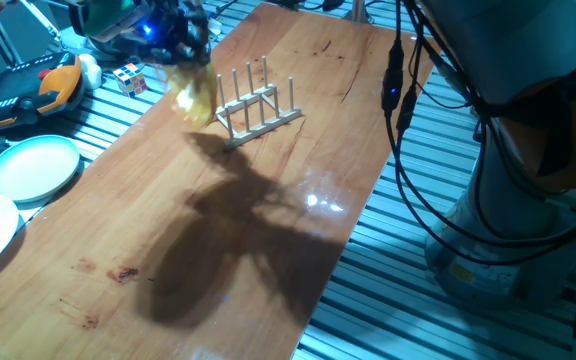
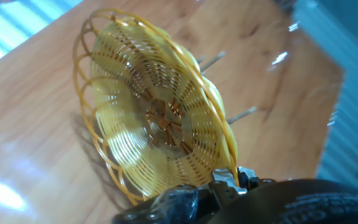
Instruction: Take the dish off the dish rack
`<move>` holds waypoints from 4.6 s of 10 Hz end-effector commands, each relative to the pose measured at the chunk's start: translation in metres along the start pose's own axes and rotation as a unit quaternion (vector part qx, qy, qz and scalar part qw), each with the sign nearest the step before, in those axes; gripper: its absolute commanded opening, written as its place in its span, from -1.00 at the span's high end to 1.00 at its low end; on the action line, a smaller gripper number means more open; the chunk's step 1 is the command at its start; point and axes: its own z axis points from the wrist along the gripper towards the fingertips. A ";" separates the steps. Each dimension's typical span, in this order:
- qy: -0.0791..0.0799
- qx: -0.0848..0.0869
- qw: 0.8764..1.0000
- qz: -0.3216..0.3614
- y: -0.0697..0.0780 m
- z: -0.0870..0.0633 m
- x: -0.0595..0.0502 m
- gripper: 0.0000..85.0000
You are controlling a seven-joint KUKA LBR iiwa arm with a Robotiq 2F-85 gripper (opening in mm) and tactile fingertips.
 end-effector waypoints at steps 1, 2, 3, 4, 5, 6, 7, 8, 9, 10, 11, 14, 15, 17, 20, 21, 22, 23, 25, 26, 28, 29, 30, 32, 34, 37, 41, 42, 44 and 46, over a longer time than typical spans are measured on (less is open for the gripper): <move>0.002 -0.015 1.000 -0.009 0.008 0.001 0.010 0.98; 0.007 -0.027 0.999 -0.019 0.012 0.003 0.017 0.98; 0.014 -0.040 0.999 -0.029 0.015 0.003 0.022 0.98; 0.026 -0.057 0.997 -0.038 0.018 0.005 0.025 0.98; 0.041 -0.077 0.995 -0.044 0.022 0.008 0.028 0.98; 0.039 -0.084 0.994 -0.053 0.024 0.009 0.030 0.98; 0.043 -0.093 0.993 -0.062 0.026 0.011 0.032 0.98; 0.050 -0.106 0.991 -0.071 0.029 0.013 0.033 0.98; 0.061 -0.120 0.988 -0.080 0.032 0.016 0.035 0.98; 0.067 -0.133 0.985 -0.090 0.035 0.019 0.036 0.98; 0.073 -0.146 0.981 -0.101 0.037 0.022 0.036 0.98; 0.084 -0.186 0.970 -0.131 0.044 0.031 0.034 0.98; 0.083 -0.192 0.969 -0.130 0.046 0.034 0.035 0.98; 0.088 -0.202 0.967 -0.127 0.051 0.039 0.036 0.98; 0.093 -0.207 0.965 -0.128 0.055 0.046 0.038 0.98; 0.095 -0.210 0.965 -0.128 0.056 0.047 0.038 0.98; 0.097 -0.212 0.964 -0.129 0.056 0.048 0.039 0.98; 0.097 -0.212 0.964 -0.128 0.056 0.048 0.039 0.98; 0.085 -0.205 0.967 -0.123 0.056 0.048 0.039 0.98; 0.075 -0.200 0.969 -0.126 0.056 0.048 0.039 0.98; 0.062 -0.203 0.966 -0.145 0.056 0.048 0.039 0.98; 0.057 -0.204 0.963 -0.166 0.056 0.048 0.039 0.98; 0.059 -0.213 0.958 -0.184 0.056 0.048 0.039 0.98; 0.072 -0.232 0.952 -0.185 0.056 0.048 0.039 0.98; 0.078 -0.239 0.951 -0.177 0.058 0.047 0.041 0.98; 0.092 -0.252 0.948 -0.174 0.077 0.033 0.059 0.98; 0.098 -0.264 0.942 -0.180 0.091 0.022 0.083 0.98; 0.098 -0.263 0.942 -0.183 0.093 0.020 0.087 0.98; 0.098 -0.262 0.942 -0.188 0.095 0.021 0.090 0.98; 0.093 -0.258 0.942 -0.196 0.096 0.025 0.093 0.98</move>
